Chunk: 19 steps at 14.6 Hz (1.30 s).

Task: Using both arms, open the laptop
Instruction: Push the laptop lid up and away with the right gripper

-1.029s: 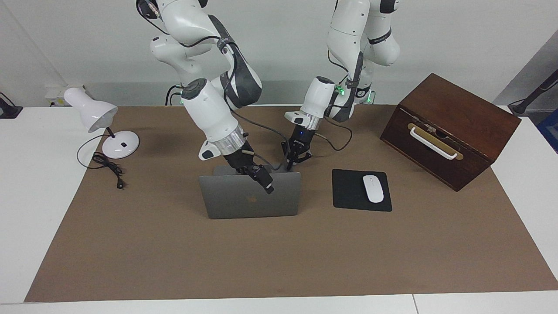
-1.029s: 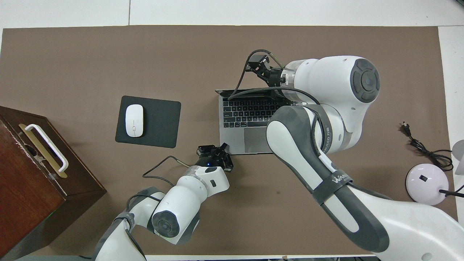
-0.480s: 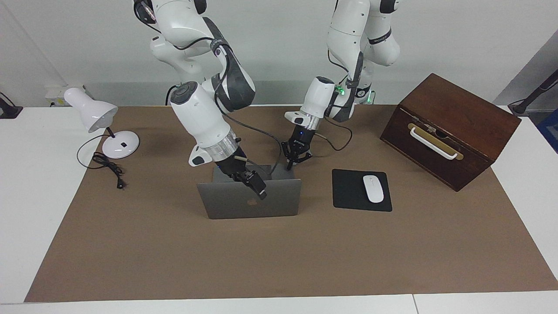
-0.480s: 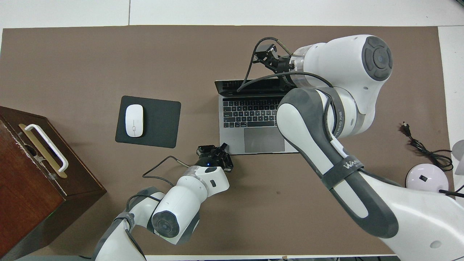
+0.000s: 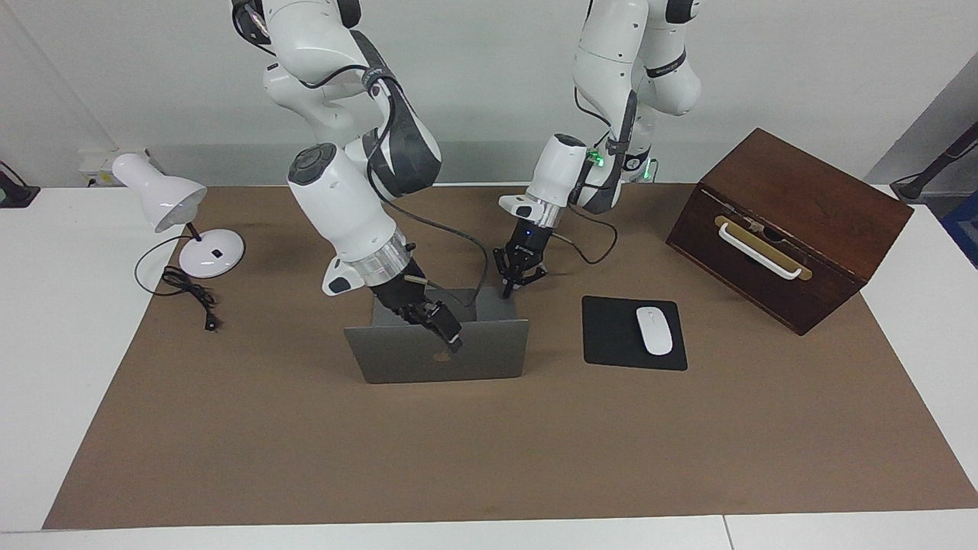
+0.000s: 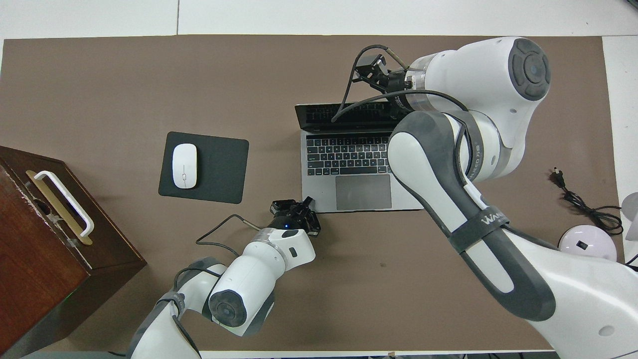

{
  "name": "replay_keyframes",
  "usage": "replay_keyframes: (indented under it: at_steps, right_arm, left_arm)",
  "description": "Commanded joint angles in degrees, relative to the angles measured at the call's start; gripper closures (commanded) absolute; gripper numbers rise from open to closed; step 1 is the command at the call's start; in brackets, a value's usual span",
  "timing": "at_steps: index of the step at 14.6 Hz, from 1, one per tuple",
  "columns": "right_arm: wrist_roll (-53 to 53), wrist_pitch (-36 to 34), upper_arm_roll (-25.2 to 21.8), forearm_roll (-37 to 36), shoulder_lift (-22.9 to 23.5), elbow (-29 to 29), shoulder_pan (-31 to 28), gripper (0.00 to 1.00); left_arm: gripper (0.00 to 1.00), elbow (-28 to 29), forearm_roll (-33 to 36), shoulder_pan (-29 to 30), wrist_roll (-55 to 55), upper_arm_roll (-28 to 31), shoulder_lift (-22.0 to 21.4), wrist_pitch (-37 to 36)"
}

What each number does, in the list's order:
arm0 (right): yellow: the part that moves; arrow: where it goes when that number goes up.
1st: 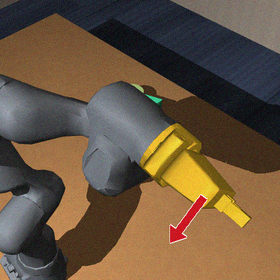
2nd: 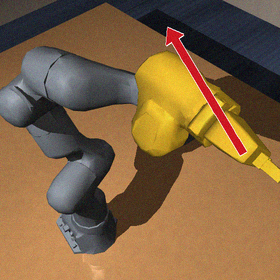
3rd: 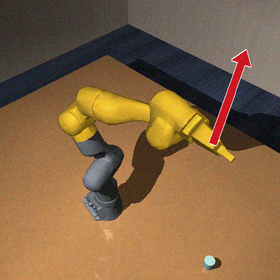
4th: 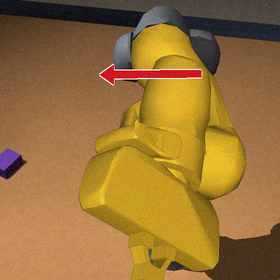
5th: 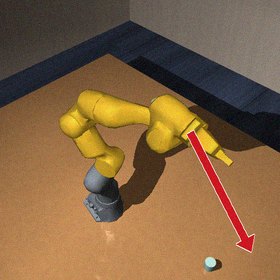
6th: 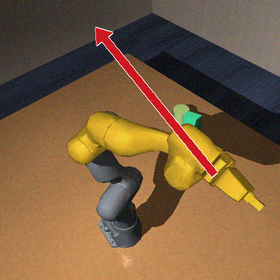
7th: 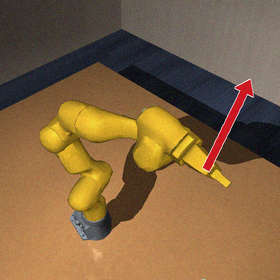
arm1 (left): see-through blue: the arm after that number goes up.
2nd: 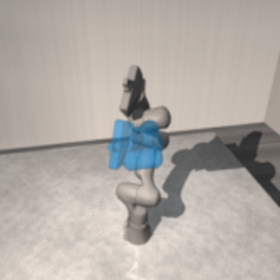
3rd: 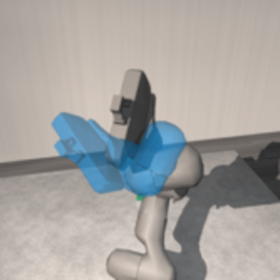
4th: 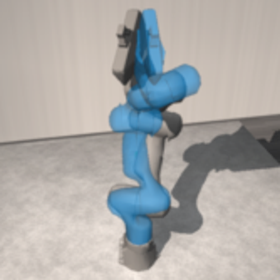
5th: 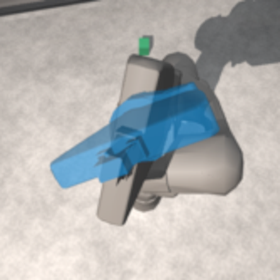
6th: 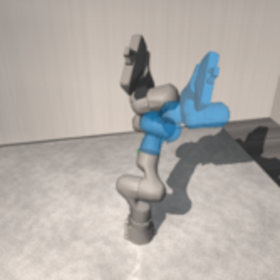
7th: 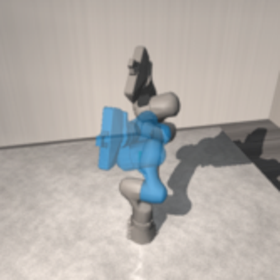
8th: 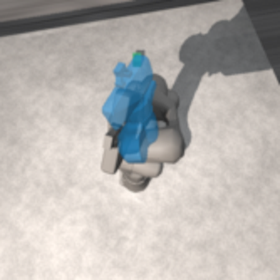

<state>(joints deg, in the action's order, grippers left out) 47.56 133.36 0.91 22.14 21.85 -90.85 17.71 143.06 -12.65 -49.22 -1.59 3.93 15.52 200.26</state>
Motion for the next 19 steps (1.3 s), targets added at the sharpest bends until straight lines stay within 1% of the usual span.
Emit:
replay_keyframes:
  at_steps: [1,8,12,16,19]
  right_arm:
    - [-1.5,-1.1,0.6,-1.7,1.3,2.2,-1.3,0.01]
    - [-2.8,-2.6,0.7,-1.6,1.0,2.0,-1.5,0.01]
    - [-1.9,-3.3,0.7,-1.2,-0.8,-1.3,-0.6,0.0]
    - [-6.7,-10.5,0.4,-1.8,-3.6,-1.4,-2.1,0.0]
    - [-11.7,-15.5,0.4,-5.3,-5.9,-1.4,-4.2,0.0]
  left_arm:
    - [1.0,-0.5,-1.2,-1.2,-0.2,0.7,2.9,0.6]
    - [1.0,-0.3,-1.2,-1.2,-0.3,0.7,2.9,0.6]
    - [1.0,-0.3,-1.2,-1.2,-0.5,0.7,2.9,0.6]
    - [1.0,-0.2,-1.2,-1.2,-0.5,0.7,2.9,0.6]
    - [1.0,-0.2,-1.2,-1.1,-0.5,0.7,2.9,0.6]
